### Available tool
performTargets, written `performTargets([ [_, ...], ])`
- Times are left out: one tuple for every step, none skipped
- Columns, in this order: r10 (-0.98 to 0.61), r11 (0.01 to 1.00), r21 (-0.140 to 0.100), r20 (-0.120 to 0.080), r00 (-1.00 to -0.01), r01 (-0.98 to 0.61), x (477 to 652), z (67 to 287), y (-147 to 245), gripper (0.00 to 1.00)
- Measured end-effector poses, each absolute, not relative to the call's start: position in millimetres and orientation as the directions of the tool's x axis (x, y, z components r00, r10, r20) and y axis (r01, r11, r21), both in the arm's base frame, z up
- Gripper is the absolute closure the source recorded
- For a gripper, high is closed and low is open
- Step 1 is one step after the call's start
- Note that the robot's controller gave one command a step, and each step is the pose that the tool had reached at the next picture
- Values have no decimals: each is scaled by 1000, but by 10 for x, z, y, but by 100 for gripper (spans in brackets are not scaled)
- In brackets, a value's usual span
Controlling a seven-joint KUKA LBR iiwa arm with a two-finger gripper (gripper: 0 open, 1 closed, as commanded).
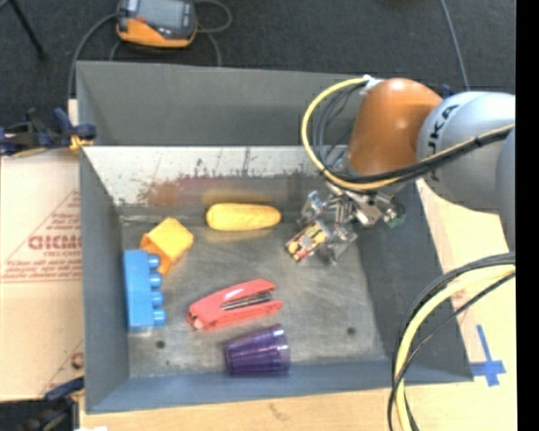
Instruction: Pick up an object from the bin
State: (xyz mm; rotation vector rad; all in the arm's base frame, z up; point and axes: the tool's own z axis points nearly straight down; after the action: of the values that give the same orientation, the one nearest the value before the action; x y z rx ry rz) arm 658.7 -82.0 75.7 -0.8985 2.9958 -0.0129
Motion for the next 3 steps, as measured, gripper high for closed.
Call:
performTargets([
  [-547, 837, -9, -8, -837, -547, 6612, 800, -840, 100],
  [-546, 838, -8, -7, -838, -546, 6611, 1309, -838, 100],
  [-543, 840, -5, -5, -840, -542, 6626, 1313, -850, 100],
])
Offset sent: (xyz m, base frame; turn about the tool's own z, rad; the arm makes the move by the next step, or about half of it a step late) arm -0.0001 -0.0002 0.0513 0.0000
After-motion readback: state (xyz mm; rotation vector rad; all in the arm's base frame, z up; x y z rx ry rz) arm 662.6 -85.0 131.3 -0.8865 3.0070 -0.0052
